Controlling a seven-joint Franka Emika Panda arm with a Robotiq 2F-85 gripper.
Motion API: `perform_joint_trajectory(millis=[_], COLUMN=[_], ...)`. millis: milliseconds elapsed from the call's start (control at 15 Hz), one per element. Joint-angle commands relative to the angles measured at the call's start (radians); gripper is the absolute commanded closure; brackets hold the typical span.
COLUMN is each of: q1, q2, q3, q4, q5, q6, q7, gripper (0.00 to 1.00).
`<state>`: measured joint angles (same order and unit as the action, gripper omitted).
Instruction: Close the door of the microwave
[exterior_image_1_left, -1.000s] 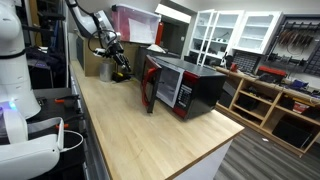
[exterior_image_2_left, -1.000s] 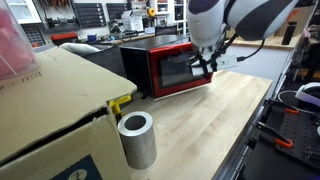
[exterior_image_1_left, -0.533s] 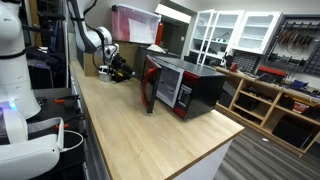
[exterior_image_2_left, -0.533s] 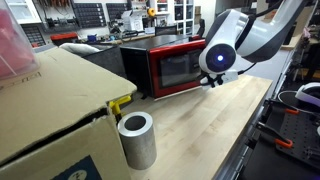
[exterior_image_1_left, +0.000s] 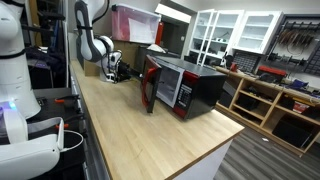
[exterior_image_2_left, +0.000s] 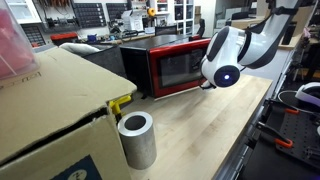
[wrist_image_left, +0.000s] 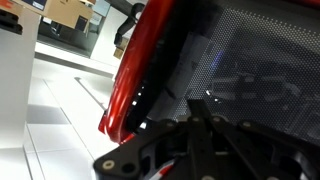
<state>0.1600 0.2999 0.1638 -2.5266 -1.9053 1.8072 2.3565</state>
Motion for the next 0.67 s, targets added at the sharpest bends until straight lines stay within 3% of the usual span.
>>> perform_joint_trajectory(millis=[0, 600], q1=[-0.038, -0.122], q2=[0.032, 0.096], q3=[-0.021, -0.055], q4=[0.024, 0.119], q5=[-0.101, -0.237], q6=[-0.038, -0.02], q7=[0.004, -0.018], gripper=[1.0, 1.0])
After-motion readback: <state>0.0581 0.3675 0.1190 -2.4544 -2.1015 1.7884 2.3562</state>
